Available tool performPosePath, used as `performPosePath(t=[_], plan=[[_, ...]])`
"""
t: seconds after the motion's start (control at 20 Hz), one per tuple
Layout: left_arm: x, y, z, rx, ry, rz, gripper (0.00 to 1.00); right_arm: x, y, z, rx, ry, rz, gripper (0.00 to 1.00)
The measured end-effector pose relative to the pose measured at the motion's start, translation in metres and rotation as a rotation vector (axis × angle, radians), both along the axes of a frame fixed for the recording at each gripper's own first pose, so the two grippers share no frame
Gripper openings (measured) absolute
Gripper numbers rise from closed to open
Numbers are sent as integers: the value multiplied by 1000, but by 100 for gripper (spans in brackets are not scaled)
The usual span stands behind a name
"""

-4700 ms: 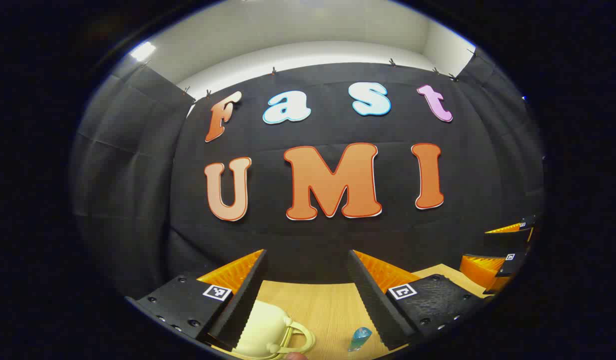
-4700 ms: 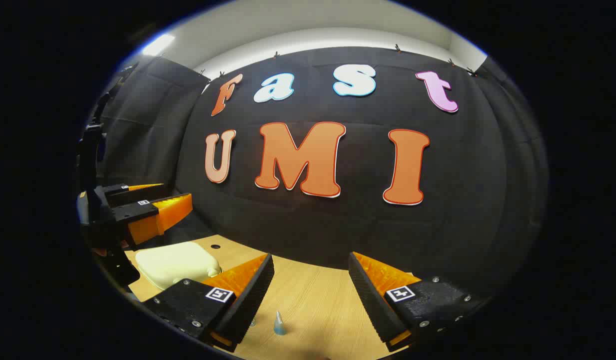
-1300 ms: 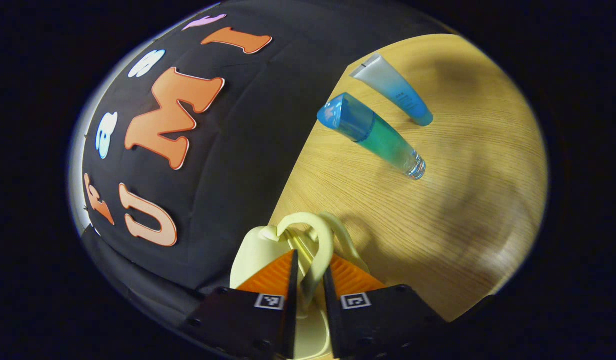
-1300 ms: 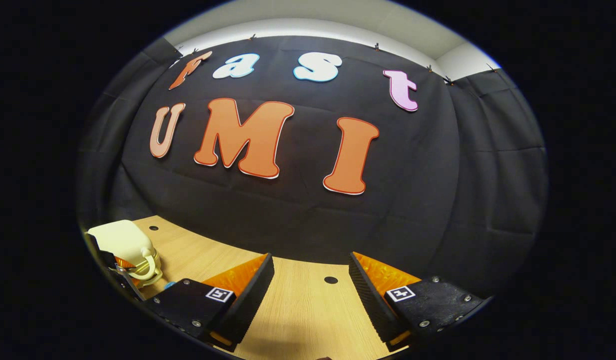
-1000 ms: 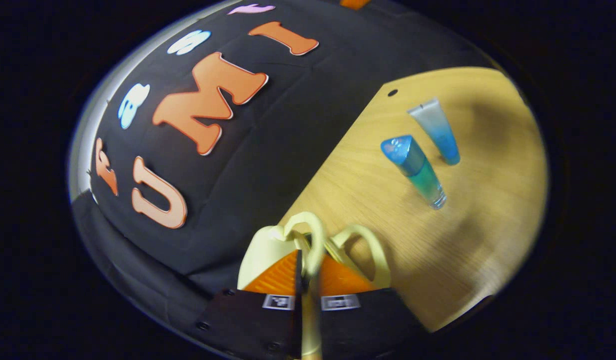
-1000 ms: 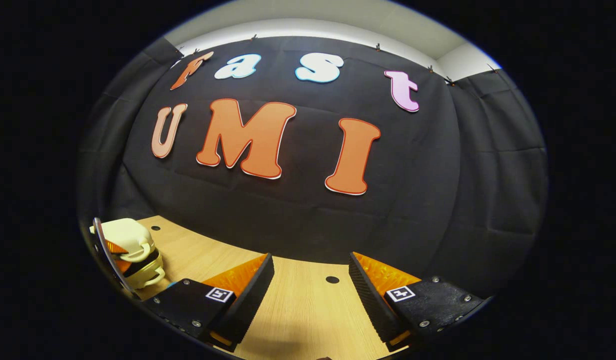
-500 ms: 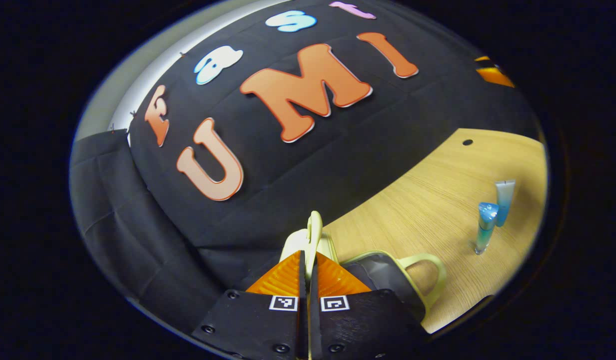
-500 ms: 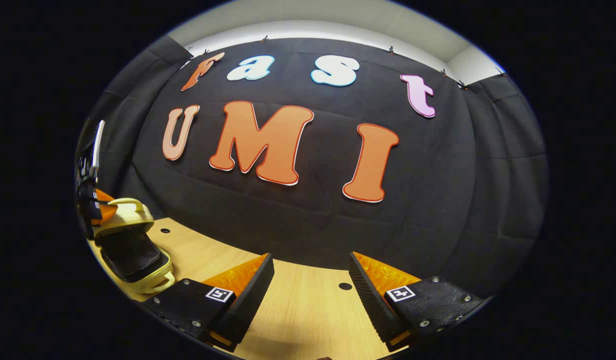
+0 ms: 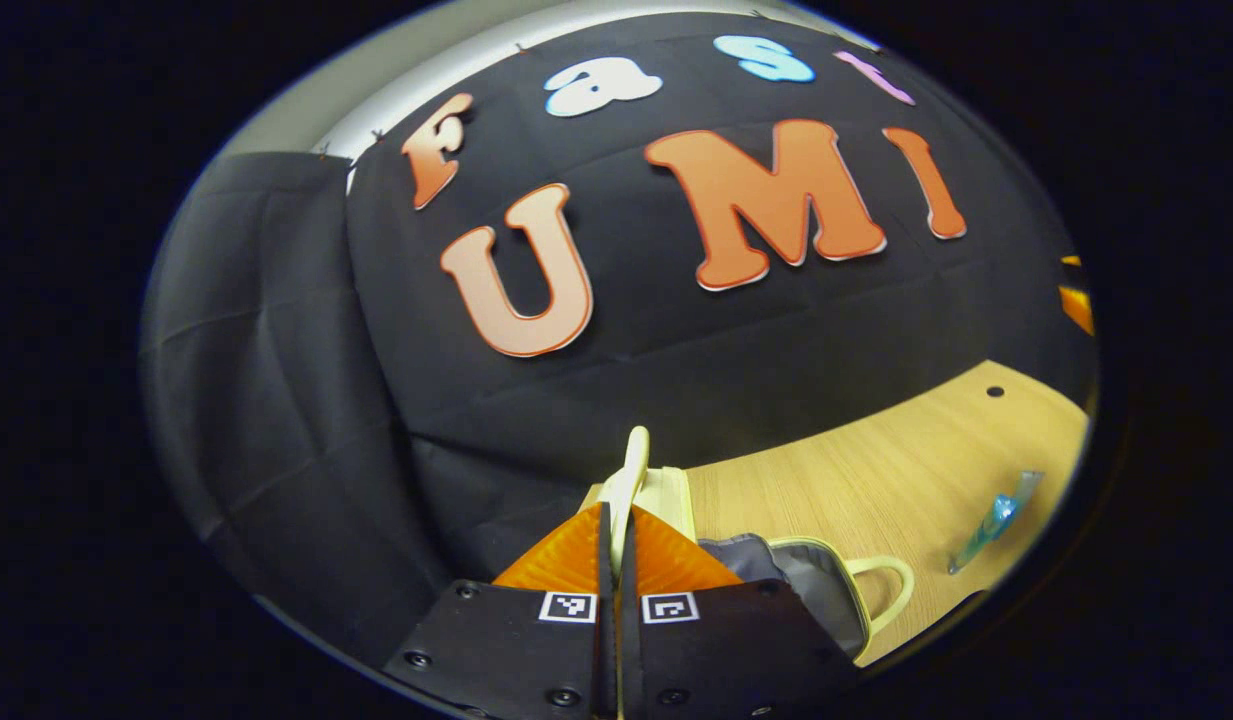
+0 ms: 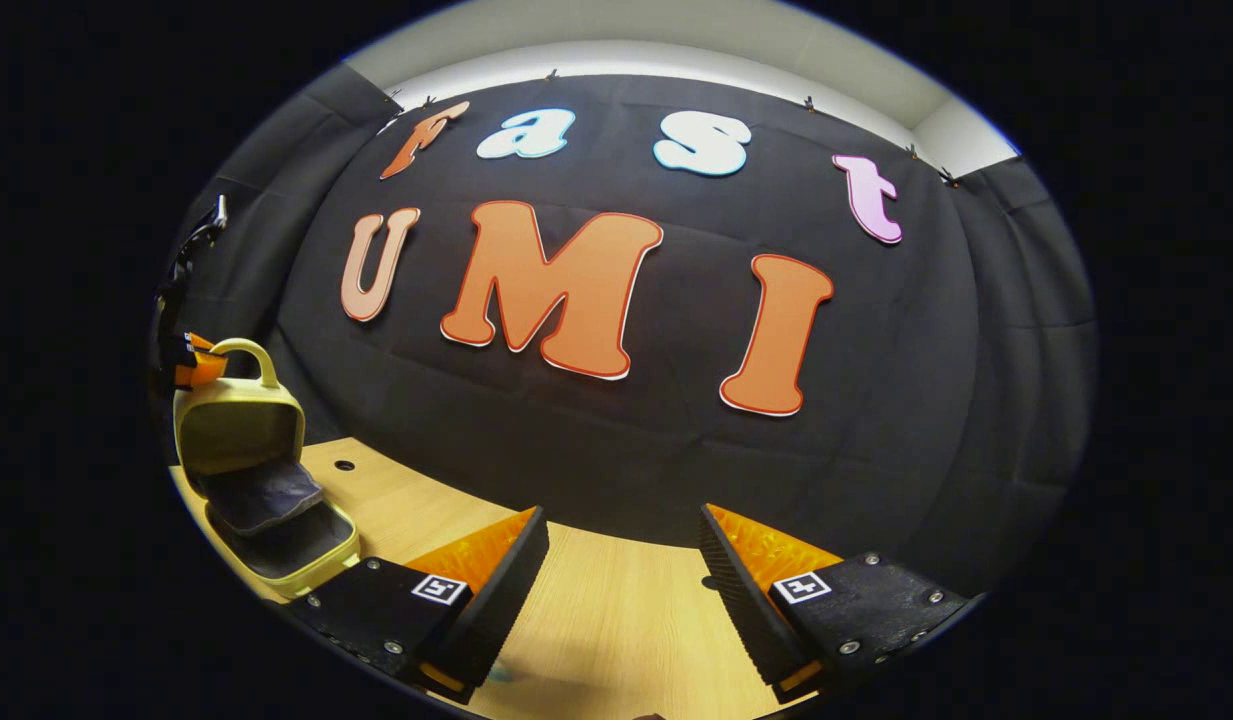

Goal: First open the suitcase, pack the skin care products into it, and then close the suitcase.

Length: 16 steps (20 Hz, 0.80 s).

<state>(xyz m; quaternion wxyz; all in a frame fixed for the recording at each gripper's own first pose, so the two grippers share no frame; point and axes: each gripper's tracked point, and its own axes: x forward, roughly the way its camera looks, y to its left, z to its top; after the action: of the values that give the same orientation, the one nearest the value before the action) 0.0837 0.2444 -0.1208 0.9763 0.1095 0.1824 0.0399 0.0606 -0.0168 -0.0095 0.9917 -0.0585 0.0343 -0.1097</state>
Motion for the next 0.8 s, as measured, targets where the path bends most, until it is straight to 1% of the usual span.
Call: performPosePath(t=[0.2,0.45,0.55,0.6,0.65,0.8], plan=[[1,56,-3,-77,-3,86,2,8,16,-2,-7,16,14,95],[16,124,-22,-152,10,170,2,23,42,-4,18,33,29,96],[16,145,-35,-153,31,198,2,28,51,-4,14,43,29,95],[14,153,-40,-148,36,204,1,31,57,-4,11,49,33,95],[16,162,-44,-150,39,210,2,36,65,-3,6,51,39,96],[13,192,-66,-145,63,236,2,45,86,-3,-2,67,60,96]])
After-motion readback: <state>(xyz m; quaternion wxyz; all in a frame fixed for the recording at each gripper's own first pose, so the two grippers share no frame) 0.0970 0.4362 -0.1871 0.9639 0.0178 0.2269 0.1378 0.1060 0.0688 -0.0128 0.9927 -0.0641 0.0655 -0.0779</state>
